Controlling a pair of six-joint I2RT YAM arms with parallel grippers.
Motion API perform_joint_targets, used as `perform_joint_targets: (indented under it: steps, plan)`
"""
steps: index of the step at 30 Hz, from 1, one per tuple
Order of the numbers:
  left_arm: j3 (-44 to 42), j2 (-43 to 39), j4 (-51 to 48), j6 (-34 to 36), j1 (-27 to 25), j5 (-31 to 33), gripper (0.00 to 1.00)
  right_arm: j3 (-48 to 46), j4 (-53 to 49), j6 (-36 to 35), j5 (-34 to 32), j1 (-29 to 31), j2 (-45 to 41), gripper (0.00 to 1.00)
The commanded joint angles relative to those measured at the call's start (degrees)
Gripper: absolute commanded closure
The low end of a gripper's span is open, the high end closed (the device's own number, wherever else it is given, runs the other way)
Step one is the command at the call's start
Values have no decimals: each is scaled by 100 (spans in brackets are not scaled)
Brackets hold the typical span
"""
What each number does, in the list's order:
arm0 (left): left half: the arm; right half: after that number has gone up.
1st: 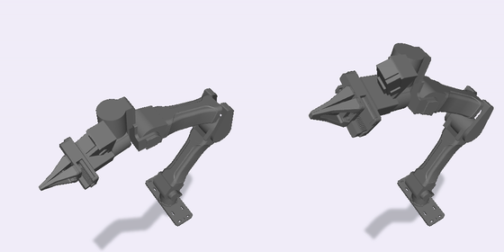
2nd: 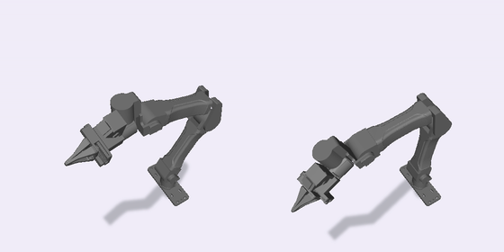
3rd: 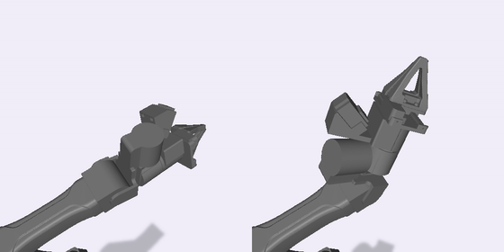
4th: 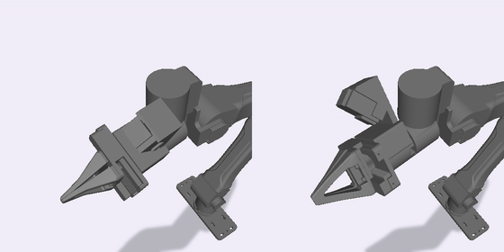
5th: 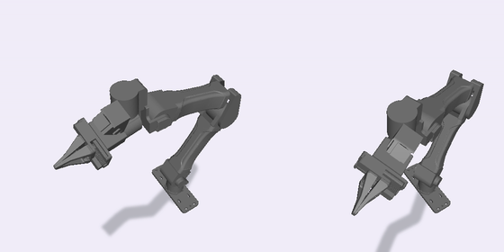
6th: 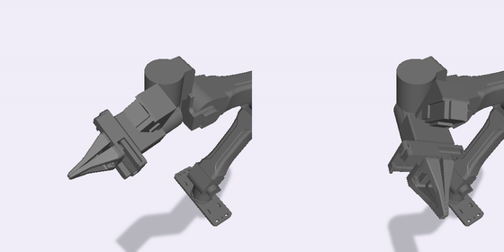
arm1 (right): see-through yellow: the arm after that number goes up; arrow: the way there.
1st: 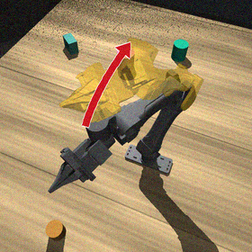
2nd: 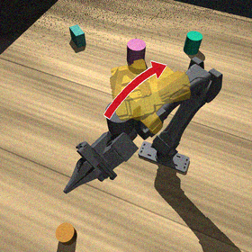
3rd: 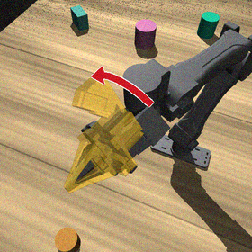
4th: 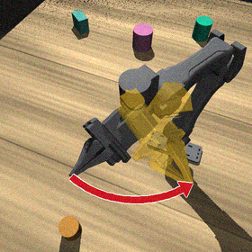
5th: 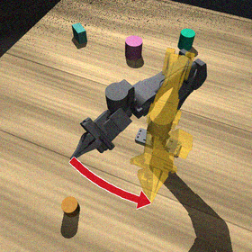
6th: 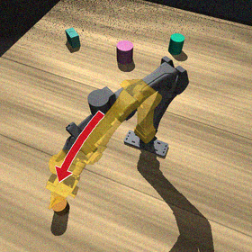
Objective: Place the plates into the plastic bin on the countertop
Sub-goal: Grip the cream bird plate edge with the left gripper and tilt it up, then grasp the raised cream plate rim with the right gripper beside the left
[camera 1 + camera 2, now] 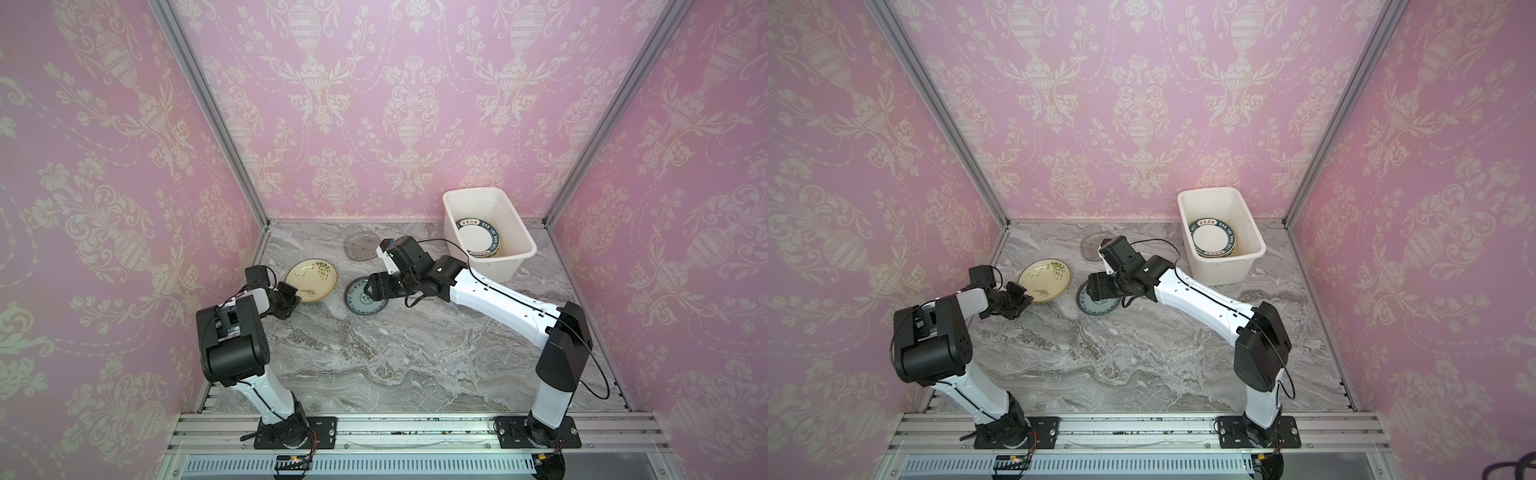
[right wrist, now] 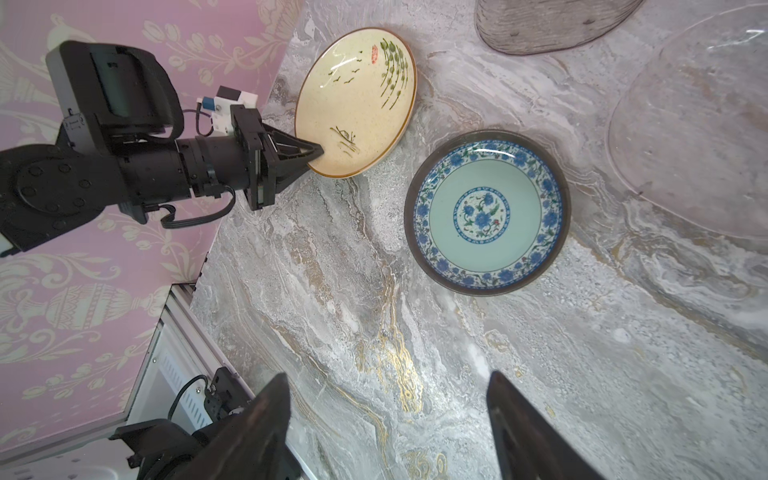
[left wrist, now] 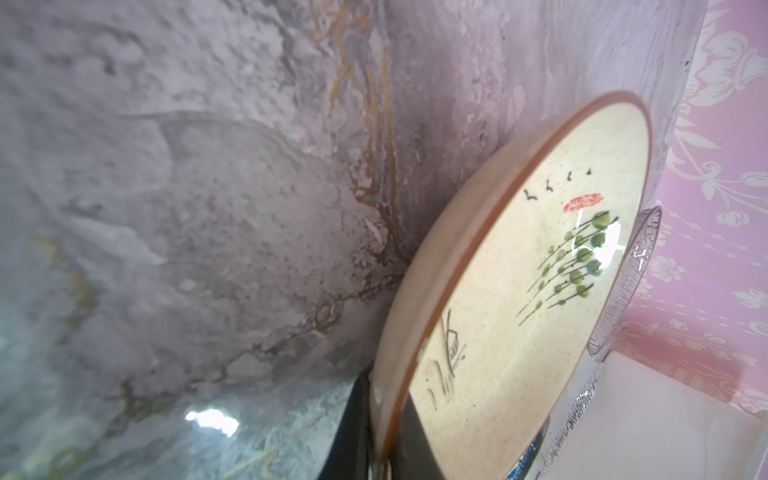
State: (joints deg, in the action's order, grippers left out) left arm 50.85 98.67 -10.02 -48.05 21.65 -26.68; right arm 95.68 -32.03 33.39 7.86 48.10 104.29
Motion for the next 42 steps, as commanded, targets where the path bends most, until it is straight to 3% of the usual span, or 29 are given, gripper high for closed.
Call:
perform_joint_targets:
  steps: [1, 19, 24, 29, 35, 42]
  plan:
    - [-354, -330, -255, -115, 24, 122, 98, -149, 66, 296, -84, -45, -280, 25]
    - [-840, -2265, 115, -1273, 12, -211, 100, -559, 661, 912, 497, -461, -647, 25]
    - [-636, -2863, -397, -1255, -214, -329, 100, -572, 783, 1130, 777, -732, -743, 26]
    - [-316, -3485, -1201, -1181, -1054, -127, 100, -662, 937, 1209, 944, -983, -886, 27]
    - [-102, -3948, -1465, -1590, -2297, 228, 100, -1041, 1265, 1414, 1208, -1187, -1030, 27]
    - [250, -4165, -1791, -1726, -3289, 621, 100, -1553, 1509, 1627, 1231, -1206, -1257, 28]
